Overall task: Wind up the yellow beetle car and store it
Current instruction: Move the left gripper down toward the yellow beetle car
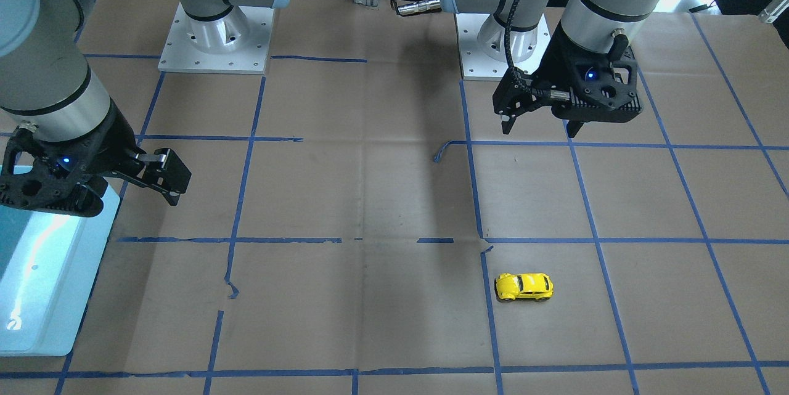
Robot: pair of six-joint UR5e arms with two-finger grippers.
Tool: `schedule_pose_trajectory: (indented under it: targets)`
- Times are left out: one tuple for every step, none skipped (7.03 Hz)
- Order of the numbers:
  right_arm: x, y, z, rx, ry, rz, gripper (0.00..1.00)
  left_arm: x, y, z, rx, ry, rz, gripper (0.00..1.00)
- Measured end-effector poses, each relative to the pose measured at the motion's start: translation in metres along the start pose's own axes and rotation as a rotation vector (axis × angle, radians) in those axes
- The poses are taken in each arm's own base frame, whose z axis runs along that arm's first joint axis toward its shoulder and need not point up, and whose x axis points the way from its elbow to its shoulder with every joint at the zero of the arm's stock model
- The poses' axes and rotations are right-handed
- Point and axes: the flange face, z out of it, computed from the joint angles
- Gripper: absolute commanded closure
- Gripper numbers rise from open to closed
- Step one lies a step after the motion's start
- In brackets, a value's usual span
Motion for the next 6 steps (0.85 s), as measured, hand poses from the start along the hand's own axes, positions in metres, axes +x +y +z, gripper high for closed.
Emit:
schedule_pose_trajectory:
  targets:
    - [-0.0001,0.0,-0.0001,0.0,0.0,0.001,0.0,0.0,0.0004,-0.0002,-0.001,0.0,0.0,0.0]
    - [0.0,0.0001,-0.0011,0.002,0.0,0.004,0.0,0.0,0.0009,-0.0015,0.0,0.0,0.0,0.0]
    - [0.0002,0.0006,-0.0027,0.005,0.001,0.005,0.0,-0.0007,0.0001,-0.002,0.001,0.004,0.0,0.0]
    - [-0.0001,0.0008,-0.0033,0.006,0.001,0.006,0.0,-0.0012,-0.0007,-0.0014,0.0,0.008,0.0,0.0]
    - [-0.0006,0.0006,-0.0022,0.004,0.0,0.007,0.0,-0.0015,-0.0011,-0.0004,-0.002,0.01,0.01,0.0]
    - [-0.0012,0.0006,-0.0015,0.003,-0.001,0.007,0.0,-0.0021,-0.0017,0.0005,-0.004,0.012,0.051,0.0]
